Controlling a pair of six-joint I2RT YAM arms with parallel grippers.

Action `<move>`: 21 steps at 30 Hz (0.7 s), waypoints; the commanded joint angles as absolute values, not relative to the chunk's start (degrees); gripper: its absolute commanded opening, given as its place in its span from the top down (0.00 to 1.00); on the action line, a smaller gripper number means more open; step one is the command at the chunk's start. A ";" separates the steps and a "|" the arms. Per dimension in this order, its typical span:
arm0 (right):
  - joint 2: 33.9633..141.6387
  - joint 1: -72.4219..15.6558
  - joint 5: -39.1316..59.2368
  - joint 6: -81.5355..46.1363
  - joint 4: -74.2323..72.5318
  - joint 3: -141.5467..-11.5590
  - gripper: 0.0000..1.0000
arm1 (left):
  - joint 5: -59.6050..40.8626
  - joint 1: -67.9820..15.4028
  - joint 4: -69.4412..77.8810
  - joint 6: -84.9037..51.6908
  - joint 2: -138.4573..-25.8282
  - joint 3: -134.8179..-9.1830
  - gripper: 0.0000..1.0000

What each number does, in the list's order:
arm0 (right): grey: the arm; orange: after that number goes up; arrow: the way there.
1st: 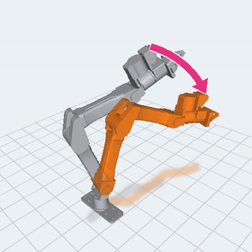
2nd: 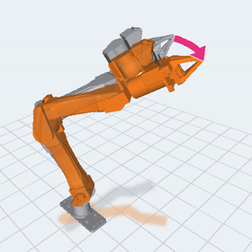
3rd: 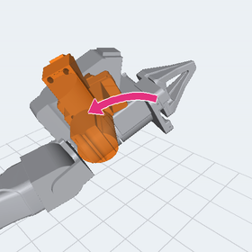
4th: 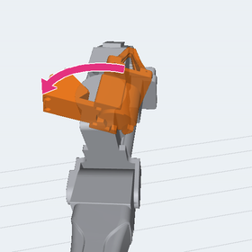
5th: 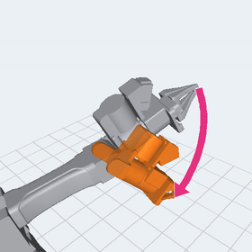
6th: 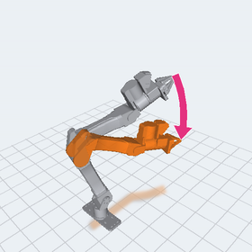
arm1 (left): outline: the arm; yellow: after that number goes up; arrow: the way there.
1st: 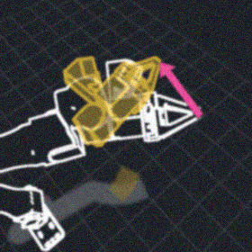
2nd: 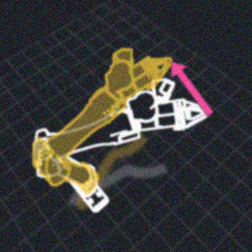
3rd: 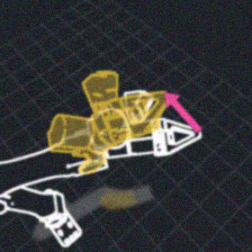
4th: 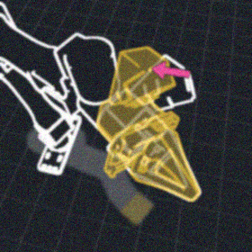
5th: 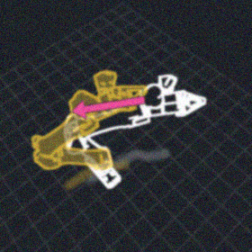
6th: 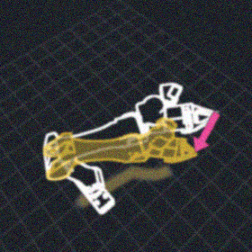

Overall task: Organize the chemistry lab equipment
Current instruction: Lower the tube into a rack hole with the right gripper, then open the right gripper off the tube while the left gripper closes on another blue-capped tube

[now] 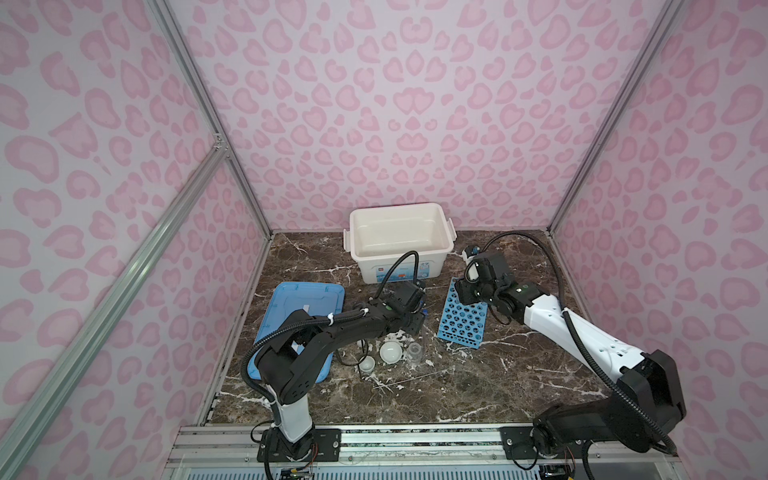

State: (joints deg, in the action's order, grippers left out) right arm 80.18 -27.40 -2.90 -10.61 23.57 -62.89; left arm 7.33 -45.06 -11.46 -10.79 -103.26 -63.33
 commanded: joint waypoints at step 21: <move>74.42 -23.87 2.96 -12.89 19.41 -57.67 0.38 | 7.73 -45.00 -14.59 -11.47 -107.70 -66.88 0.49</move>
State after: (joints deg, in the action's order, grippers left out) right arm 74.61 -24.18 1.85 -12.51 20.73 -58.02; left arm 7.33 -45.06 -14.04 -10.90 -107.24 -66.04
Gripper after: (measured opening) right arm 0.620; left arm 0.509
